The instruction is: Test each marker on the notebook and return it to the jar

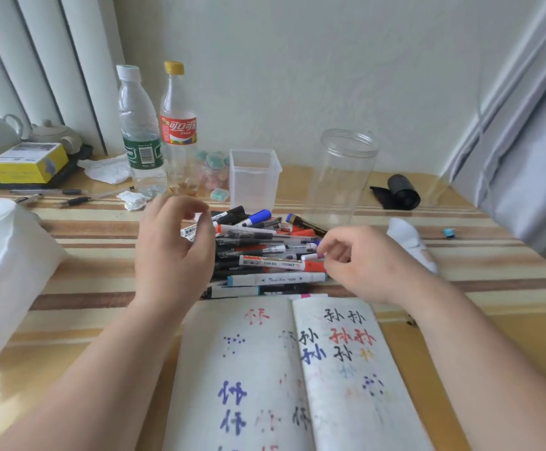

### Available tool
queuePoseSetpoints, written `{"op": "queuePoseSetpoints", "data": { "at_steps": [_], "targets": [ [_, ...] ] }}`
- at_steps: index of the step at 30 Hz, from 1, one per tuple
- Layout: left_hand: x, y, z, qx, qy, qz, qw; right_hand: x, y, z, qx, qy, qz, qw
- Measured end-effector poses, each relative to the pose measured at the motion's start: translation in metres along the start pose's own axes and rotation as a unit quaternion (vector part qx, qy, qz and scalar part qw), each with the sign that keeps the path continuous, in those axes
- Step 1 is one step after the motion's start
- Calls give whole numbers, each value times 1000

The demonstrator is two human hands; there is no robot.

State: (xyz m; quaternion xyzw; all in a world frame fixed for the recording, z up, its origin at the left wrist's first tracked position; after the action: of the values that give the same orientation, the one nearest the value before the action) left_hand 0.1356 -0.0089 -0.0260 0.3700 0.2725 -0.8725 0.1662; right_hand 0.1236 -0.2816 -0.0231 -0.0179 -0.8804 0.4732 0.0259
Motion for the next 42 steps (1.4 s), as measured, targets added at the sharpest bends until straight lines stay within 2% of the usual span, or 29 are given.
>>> {"op": "queuePoseSetpoints", "data": {
  "at_steps": [2,4,5,7,9,11,15,19,21,24,27,30,33,37,40,42],
  "targets": [
    [4,-2,30,27,69,-70,995,4,3,17,-11,8,39,999],
    [15,2,59,50,109,-211,970,2,6,25,-29,5,64,998],
    [25,7,71,42,123,-304,944,0,7,26,-36,-2,70,997],
    [50,21,87,-5,148,-475,868,-5,10,29,-45,-16,74,996],
    [70,34,95,-48,181,-553,812,-7,15,34,-39,-25,60,997],
    [80,41,95,-75,178,-582,790,-5,20,39,-35,-34,48,998],
    [84,42,76,-108,132,-596,784,6,12,37,-61,-62,42,995],
    [82,45,70,-121,101,-593,790,19,16,31,-13,-69,-62,996],
    [78,44,69,-112,97,-596,789,23,19,27,17,-70,-88,994],
    [61,28,57,-104,44,-597,794,26,22,25,79,-63,-90,991],
    [35,4,38,-134,5,-559,818,27,23,23,101,-55,-92,989],
    [25,-12,26,-158,-30,-554,817,28,23,20,109,-52,-92,988],
    [21,-18,24,-178,-43,-532,827,29,23,17,109,-59,-84,989],
    [5,-21,32,-215,-9,-413,885,30,19,16,86,-63,-65,992],
    [0,-24,35,-193,-7,-354,915,26,16,14,50,-81,18,995],
    [0,-28,29,-215,-28,-365,905,24,16,8,39,-110,78,990]
  ]
}}
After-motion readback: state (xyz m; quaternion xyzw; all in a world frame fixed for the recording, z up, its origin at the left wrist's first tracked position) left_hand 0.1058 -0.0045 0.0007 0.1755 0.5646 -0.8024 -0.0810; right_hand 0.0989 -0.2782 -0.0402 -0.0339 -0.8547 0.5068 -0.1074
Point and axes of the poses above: each hand's wrist, its own x-axis away from the middle knuckle, its own y-axis out of the palm, z = x × y, the point moved 5 cm from there along -x, towards the middle knuckle, and after that the axes turned 8 degrees about y, right-handed, at the moved point
